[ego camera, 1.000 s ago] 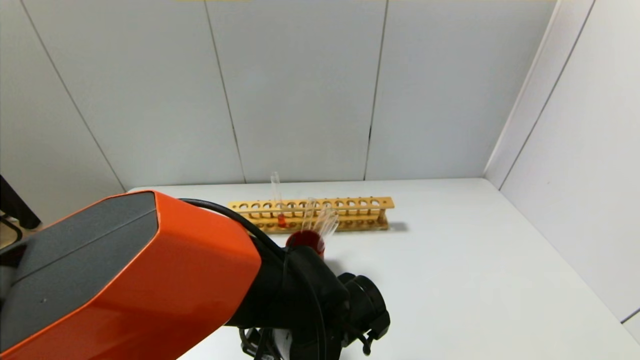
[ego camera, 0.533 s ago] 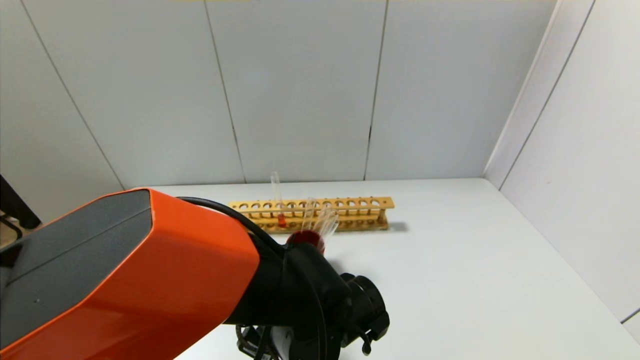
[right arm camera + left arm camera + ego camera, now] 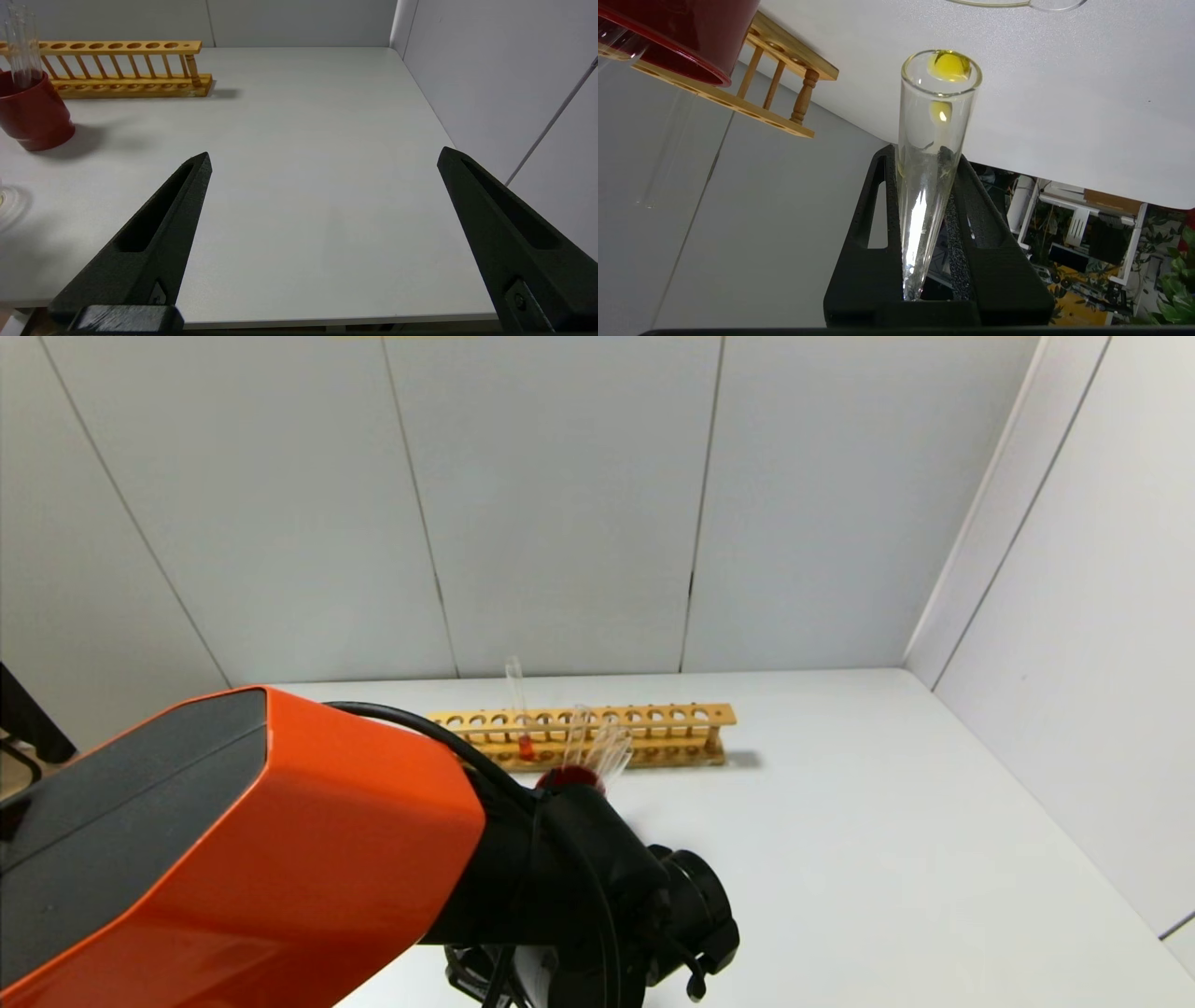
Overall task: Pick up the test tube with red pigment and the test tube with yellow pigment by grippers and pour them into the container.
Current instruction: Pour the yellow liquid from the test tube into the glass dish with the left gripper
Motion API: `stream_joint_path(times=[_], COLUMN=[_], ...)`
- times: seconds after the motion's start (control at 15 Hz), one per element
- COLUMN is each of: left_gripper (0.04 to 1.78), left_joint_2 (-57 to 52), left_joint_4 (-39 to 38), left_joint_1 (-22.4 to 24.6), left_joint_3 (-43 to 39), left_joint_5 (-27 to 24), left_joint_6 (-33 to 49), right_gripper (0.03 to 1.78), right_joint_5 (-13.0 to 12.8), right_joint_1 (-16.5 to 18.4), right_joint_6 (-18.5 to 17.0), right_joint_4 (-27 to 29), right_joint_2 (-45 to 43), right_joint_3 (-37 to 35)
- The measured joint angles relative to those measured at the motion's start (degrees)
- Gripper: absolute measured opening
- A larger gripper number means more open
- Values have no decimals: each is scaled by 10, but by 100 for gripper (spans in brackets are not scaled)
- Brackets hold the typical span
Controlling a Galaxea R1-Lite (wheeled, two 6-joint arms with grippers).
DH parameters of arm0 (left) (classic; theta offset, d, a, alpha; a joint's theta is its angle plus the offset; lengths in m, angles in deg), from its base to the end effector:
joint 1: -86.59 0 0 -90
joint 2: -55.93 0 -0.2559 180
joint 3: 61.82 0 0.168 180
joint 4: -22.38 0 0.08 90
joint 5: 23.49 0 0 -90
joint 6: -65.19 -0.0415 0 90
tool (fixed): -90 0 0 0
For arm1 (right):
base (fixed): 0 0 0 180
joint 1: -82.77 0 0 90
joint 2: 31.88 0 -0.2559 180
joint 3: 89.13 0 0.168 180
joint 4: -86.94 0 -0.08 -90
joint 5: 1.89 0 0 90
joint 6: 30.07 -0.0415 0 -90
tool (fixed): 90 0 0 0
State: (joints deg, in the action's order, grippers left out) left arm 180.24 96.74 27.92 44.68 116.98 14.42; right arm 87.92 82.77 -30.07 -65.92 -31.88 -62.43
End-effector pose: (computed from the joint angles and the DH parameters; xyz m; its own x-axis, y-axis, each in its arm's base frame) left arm 0.1834 -0.2398 0.0537 0.6463 0.4216 -0.6360 0.7559 -0.4677 0.4581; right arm 0.0157 -0.0001 0.0746 1.0000 -0.0033 -0.0077 0.0033 1.0000 0.0000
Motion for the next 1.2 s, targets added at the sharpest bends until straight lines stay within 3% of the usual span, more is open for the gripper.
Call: stream_joint_path(times=[1.2], left_gripper=[32], left_joint_2=[-44], left_joint_4=[-20], left_joint_1=[5], left_joint_3=[-31], left_joint_5=[-13], left_joint_6=[22], right_gripper=[170], right_joint_5=[0], right_joint_1=[0], right_joint_6=[0], right_joint_4=[0], right_joint_2=[0], right_joint_3=[0])
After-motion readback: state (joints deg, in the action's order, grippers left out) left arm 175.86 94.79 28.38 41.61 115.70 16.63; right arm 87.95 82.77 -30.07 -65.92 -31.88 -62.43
